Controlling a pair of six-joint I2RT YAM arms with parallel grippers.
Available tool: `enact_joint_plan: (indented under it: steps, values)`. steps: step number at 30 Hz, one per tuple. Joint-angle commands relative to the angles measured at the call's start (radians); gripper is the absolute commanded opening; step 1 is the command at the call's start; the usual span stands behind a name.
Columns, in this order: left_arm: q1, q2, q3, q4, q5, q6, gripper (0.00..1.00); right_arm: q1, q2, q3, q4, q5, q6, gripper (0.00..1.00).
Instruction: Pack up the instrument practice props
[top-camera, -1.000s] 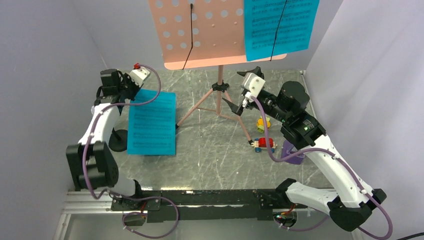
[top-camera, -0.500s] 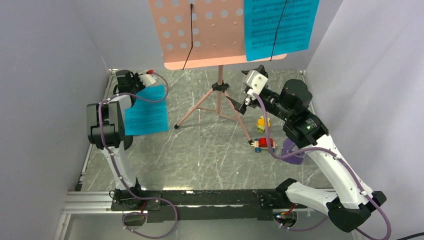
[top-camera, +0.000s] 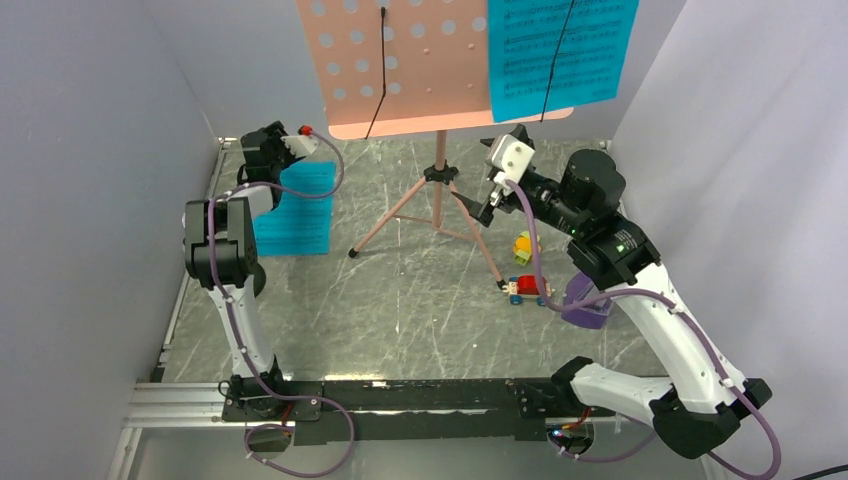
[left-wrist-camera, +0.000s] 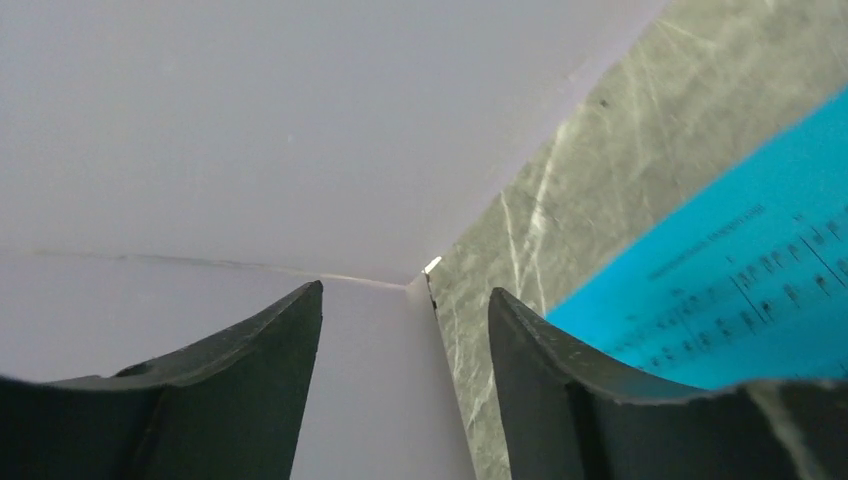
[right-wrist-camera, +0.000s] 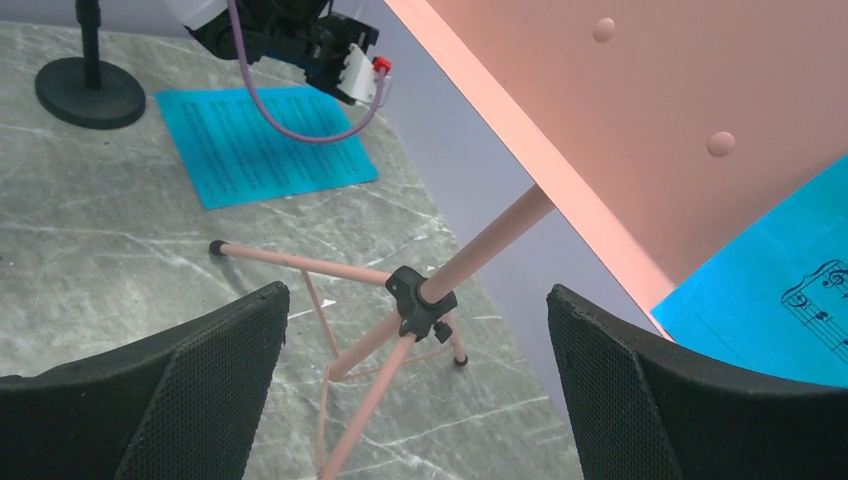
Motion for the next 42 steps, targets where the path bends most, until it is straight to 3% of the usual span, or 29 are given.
enact_joint_plan:
  steps: [1,6,10,15,20,24,26,29,33,37,39,42]
  values:
    - [-0.020,-0.040,0.006,0.177,-0.135,-0.110,0.69,-0.003,-0.007,0.091,-0.064,-0.047,-0.002,1.00]
    - [-0.020,-0.266,-0.112,0.119,-0.190,-0.318,0.80,-0.003,-0.018,0.160,-0.117,-0.055,0.016,1.00]
    - [-0.020,-0.521,-0.185,-0.176,-0.187,-0.572,0.88,-0.010,-0.006,0.251,-0.131,-0.033,0.055,0.99]
    - [-0.020,-0.825,-0.258,-0.543,-0.053,-0.797,0.86,-0.054,0.042,0.384,-0.096,0.061,0.133,0.97]
    - [-0.022,-1.080,-0.338,-0.860,0.259,-0.792,0.79,-0.174,0.106,0.510,-0.052,0.130,0.295,0.93]
    - [-0.027,-1.203,-0.285,-1.178,0.636,-0.600,0.72,-0.239,0.122,0.522,-0.014,0.150,0.372,0.90]
    - [-0.044,-1.229,-0.208,-1.263,0.765,-0.507,0.69,-0.268,0.129,0.527,-0.006,0.144,0.403,0.88]
    - [-0.135,-1.195,-0.042,-1.257,0.862,-0.426,0.67,-0.319,0.146,0.545,-0.030,0.125,0.440,0.87]
    - [-0.245,-1.043,0.201,-1.209,0.868,-0.479,0.71,-0.402,0.167,0.541,-0.035,0.055,0.509,0.85]
    - [-0.337,-0.858,0.459,-1.138,0.924,-0.686,0.71,-0.472,0.193,0.533,-0.017,-0.148,0.541,0.86]
    - [-0.379,-0.824,0.436,-0.964,0.932,-0.858,0.68,-0.497,0.189,0.496,0.024,-0.277,0.541,0.86]
    - [-0.471,-0.822,0.284,-0.517,0.866,-1.172,0.66,-0.516,0.179,0.438,0.118,-0.336,0.599,0.88]
